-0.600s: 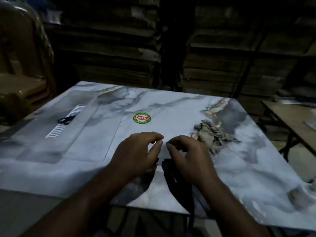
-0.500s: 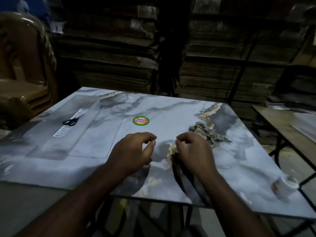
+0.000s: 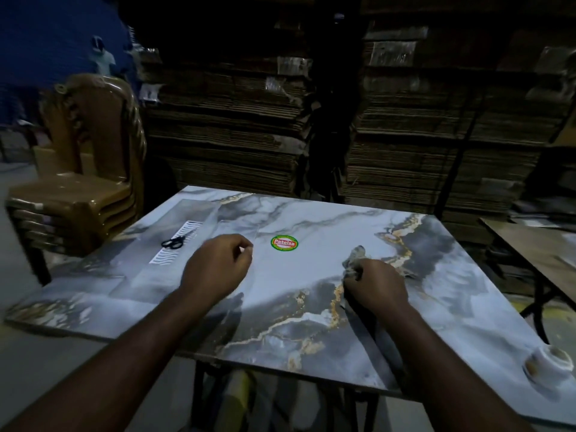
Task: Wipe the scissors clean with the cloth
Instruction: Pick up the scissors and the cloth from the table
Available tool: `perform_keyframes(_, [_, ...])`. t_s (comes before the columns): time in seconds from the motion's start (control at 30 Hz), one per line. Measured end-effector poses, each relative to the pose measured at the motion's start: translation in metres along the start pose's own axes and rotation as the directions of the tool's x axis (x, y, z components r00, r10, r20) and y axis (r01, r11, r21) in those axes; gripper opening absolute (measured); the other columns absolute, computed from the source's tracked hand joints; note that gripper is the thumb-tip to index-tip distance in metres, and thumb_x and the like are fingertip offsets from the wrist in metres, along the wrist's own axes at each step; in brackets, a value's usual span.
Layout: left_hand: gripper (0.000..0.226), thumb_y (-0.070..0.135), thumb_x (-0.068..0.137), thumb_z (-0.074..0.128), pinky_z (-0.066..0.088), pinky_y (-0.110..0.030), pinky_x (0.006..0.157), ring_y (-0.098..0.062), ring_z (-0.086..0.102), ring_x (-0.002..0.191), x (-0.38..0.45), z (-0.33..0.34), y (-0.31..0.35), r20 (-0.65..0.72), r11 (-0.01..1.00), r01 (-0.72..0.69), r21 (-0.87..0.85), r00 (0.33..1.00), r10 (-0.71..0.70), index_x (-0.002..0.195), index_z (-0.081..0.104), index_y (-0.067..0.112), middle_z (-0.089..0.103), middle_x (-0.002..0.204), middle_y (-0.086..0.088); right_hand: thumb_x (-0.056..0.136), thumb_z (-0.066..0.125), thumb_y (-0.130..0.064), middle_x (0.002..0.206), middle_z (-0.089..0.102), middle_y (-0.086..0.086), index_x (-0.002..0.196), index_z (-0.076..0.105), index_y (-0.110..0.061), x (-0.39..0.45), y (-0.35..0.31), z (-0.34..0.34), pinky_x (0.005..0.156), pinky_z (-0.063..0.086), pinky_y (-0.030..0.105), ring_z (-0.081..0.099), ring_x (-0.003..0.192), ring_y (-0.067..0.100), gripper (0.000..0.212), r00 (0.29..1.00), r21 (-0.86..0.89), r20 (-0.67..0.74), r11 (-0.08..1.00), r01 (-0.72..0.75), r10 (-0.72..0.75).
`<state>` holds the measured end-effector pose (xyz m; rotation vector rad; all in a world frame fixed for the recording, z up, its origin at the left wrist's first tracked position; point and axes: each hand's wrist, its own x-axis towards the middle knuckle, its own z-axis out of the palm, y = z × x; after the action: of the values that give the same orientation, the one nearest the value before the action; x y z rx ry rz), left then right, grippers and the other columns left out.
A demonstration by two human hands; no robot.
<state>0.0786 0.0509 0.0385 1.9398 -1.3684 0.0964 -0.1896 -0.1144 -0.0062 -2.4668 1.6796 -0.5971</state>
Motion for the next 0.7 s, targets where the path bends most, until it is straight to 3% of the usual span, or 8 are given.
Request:
perform_keyframes(0.1, [0.019,0.025,0.094,0.066,0.061,-0.041,0.079,-0.028,0.071,0.086,0.033,-0.012,-0.032,-0.065,0.992,0.11,0.057,0.992,-0.107,0.107,0.078,0.018,0.077,0.094,-0.006,0.078,0.062,-0.032,0.066,0.068,0.001,0.067,0.069,-0.018,0.005,-0.011,-0.003,0.062,0.053,0.034,0.064,0.071,0.028,0.02,0.992,-0.084,-0.098,0.994,0.066,-0.074])
perform_keyframes(0.2, [0.019,0.012,0.091,0.066,0.058,-0.039,0.079,-0.034,0.072,0.09,0.072,-0.02,-0.076,-0.106,0.96,0.19,0.204,0.98,-0.171,0.103,0.08,0.008,0.079,0.099,-0.015,0.08,0.061,-0.035,0.076,0.069,-0.003,0.073,0.074,-0.023,0.012,-0.015,0.001,0.067,0.051,0.037,0.062,0.079,0.027,0.019,0.975,-0.032,-0.195,0.994,0.105,-0.109])
perform_keyframes(0.3, [0.015,0.015,0.089,0.069,0.049,-0.033,0.071,-0.037,0.071,0.092,0.096,-0.022,-0.116,0.024,0.874,0.267,0.407,0.953,-0.303,0.094,0.079,0.005,0.078,0.1,-0.019,0.089,0.064,-0.047,0.081,0.07,-0.008,0.078,0.075,-0.027,0.015,-0.014,0.013,0.074,0.048,0.039,0.061,0.082,0.023,0.026,0.96,0.038,-0.243,0.987,0.154,-0.14])
perform_keyframes(0.37, [0.026,0.028,0.092,0.07,0.047,-0.033,0.073,-0.036,0.07,0.102,0.105,-0.018,-0.133,0.131,0.818,0.241,0.523,0.925,-0.356,0.103,0.075,0.005,0.076,0.111,-0.019,0.093,0.059,-0.056,0.075,0.068,-0.011,0.072,0.07,-0.027,0.015,-0.012,0.023,0.075,0.047,0.038,0.061,0.078,0.019,0.037,0.955,0.084,-0.265,0.983,0.163,-0.136])
perform_keyframes(0.43, [0.036,0.036,0.097,0.065,0.049,-0.034,0.079,-0.035,0.069,0.107,0.109,-0.014,-0.14,0.196,0.808,0.201,0.553,0.912,-0.361,0.114,0.07,0.004,0.074,0.117,-0.018,0.093,0.053,-0.058,0.07,0.064,-0.013,0.069,0.068,-0.028,0.015,-0.01,0.032,0.074,0.045,0.037,0.061,0.076,0.018,0.041,0.95,0.12,-0.281,0.977,0.179,-0.139])
perform_keyframes(0.57, [0.03,0.028,0.1,0.062,0.055,-0.038,0.086,-0.034,0.07,0.103,0.114,-0.006,-0.145,0.216,0.808,0.19,0.557,0.907,-0.362,0.115,0.07,0.002,0.074,0.112,-0.018,0.095,0.054,-0.053,0.074,0.068,-0.012,0.075,0.071,-0.029,0.017,-0.009,0.038,0.073,0.037,0.035,0.061,0.079,0.018,0.035,0.944,0.104,-0.287,0.974,0.2,-0.163])
perform_keyframes(0.7, [0.031,0.026,0.096,0.069,0.05,-0.036,0.079,-0.036,0.068,0.1,0.116,-0.004,-0.146,0.189,0.816,0.223,0.533,0.909,-0.371,0.112,0.069,-0.001,0.073,0.111,-0.021,0.094,0.064,-0.041,0.076,0.069,-0.01,0.077,0.073,-0.027,0.017,-0.009,0.041,0.072,0.031,0.034,0.062,0.08,0.022,0.024,0.941,0.142,-0.307,0.971,0.193,-0.142])
